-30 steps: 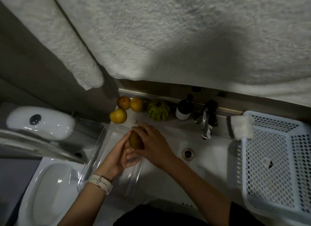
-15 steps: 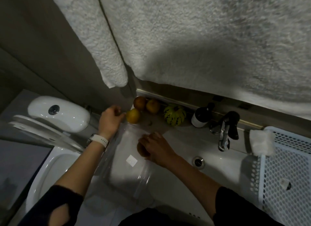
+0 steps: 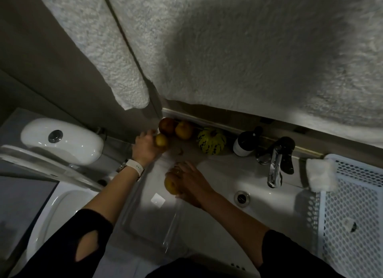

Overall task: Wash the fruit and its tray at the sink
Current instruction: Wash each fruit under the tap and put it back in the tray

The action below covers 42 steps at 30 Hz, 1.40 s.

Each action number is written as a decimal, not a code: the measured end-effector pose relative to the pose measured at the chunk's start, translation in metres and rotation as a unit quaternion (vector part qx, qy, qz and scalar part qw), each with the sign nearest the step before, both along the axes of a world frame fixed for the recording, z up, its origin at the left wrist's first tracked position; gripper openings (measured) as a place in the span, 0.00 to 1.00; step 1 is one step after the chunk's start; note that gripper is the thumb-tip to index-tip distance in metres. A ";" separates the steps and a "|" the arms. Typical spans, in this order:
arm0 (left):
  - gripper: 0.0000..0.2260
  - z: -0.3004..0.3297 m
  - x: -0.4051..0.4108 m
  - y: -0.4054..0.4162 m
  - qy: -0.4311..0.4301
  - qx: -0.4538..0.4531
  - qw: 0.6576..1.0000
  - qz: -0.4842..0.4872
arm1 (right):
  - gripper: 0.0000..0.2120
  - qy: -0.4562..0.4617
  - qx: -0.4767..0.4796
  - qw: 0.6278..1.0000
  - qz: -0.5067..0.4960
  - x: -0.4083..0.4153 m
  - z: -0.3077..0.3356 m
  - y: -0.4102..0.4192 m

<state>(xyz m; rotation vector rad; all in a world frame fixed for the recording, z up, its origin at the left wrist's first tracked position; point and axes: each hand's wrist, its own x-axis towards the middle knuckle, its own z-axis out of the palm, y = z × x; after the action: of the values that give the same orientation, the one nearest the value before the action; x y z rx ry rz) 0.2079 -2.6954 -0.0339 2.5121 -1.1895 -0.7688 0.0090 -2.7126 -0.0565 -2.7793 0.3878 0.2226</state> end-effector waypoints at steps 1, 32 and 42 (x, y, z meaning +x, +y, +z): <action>0.33 -0.001 -0.001 -0.001 -0.002 0.004 1.000 -0.002 | 0.33 0.000 0.005 1.000 -0.003 -0.001 -0.001 0.000; 0.13 0.006 -0.134 0.012 0.456 -0.198 0.858 0.130 | 0.13 -0.328 -0.039 0.869 -0.368 -0.132 0.083 -0.063; 0.12 -0.024 -0.234 -0.018 0.628 -0.018 0.767 0.126 | 0.10 -0.280 -0.119 0.851 -0.429 -0.187 0.070 -0.067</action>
<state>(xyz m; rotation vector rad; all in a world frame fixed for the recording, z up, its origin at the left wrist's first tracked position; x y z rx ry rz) -0.0262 -2.7137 -0.0581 1.3784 -0.3253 -1.8230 -0.1779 -2.7794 0.0139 -2.4080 1.4741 -0.8674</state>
